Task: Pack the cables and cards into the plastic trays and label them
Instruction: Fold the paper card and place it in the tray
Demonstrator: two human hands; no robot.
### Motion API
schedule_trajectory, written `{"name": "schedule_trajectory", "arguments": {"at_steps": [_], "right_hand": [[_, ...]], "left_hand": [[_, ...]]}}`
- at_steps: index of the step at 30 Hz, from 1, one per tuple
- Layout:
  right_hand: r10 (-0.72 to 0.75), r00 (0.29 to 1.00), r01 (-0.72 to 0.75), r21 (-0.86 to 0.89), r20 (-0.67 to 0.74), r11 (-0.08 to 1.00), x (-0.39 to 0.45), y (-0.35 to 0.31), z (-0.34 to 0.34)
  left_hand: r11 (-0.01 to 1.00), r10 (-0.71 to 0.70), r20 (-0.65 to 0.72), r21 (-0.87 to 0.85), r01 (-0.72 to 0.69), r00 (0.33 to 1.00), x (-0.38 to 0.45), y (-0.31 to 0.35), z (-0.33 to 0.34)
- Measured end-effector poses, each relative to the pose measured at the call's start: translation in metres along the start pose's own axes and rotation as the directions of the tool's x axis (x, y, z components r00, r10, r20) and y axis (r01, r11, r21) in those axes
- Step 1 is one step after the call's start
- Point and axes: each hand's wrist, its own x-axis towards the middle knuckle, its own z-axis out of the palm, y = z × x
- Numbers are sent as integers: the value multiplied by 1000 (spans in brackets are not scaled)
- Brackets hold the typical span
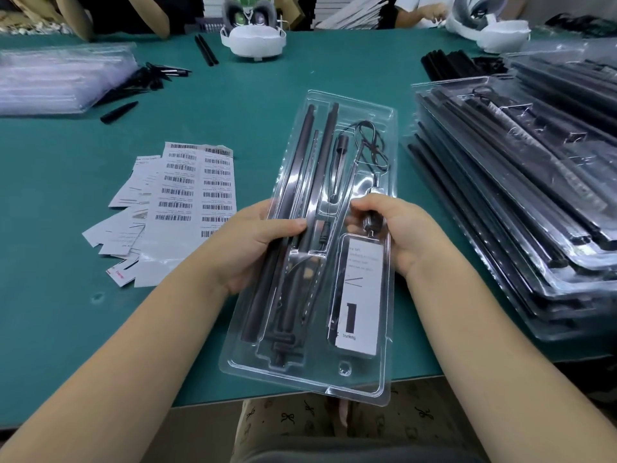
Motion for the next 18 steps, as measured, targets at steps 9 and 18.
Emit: {"name": "schedule_trajectory", "arguments": {"at_steps": [9,18], "right_hand": [[-159,967,178,83,-200,980,11,-9,-16],[-53,979,104,255,-198,961,24,-22,-34]], "left_hand": [[991,-89,97,110,78,991,-5,6,-7],[970,-211,266,175,168,941,-8,11,-31]]}}
